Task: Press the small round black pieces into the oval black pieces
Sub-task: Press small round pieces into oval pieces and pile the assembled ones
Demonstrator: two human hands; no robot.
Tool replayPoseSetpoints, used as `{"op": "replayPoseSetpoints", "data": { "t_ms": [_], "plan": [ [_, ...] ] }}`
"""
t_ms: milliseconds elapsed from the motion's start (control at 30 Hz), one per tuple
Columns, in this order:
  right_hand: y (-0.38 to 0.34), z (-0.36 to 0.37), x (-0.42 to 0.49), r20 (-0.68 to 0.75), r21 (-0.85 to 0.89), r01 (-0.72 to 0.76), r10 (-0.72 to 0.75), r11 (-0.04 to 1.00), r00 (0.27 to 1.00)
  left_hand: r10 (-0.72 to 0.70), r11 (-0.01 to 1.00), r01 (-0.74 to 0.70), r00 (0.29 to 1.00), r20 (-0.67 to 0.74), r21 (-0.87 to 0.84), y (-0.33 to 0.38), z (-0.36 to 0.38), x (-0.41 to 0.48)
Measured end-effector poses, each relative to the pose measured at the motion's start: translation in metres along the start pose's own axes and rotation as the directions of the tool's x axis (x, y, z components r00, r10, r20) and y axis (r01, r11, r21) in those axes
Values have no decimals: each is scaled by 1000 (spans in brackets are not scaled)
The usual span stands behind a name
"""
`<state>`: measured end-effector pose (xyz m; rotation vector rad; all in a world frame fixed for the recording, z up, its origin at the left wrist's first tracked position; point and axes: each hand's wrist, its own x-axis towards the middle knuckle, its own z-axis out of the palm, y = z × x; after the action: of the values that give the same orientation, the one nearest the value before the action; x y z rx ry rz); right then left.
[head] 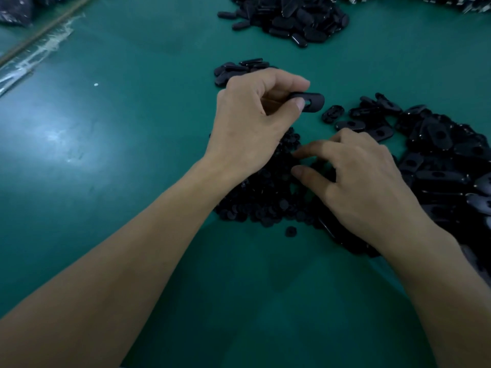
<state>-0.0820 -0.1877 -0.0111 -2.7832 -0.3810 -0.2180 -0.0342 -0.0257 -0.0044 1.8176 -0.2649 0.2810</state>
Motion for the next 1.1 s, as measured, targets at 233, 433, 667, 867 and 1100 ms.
{"op": "replayPoseSetpoints", "data": {
  "t_ms": [233,433,667,867,1100],
  "plan": [
    [3,3,0,-15,69,-2,3,998,1000,5,1000,-5,1000,17,16,-2,0,-1],
    [-2,3,-2,-54,18,-24,25,1000,998,9,1000,-10,1000,16,23,-2,0,-1],
    [-4,2,-1,-25,119,1,2,993,1000,19,999,-20,1000,21,30,-4,-2,0],
    [-4,6,1,-86,46,16,-12,999,996,24,999,-25,999,25,29,-5,-3,0],
    [-6,4,-1,-232,296,20,51,955,971,23,999,-23,1000,5,40,-3,-3,-1]
  ]
}}
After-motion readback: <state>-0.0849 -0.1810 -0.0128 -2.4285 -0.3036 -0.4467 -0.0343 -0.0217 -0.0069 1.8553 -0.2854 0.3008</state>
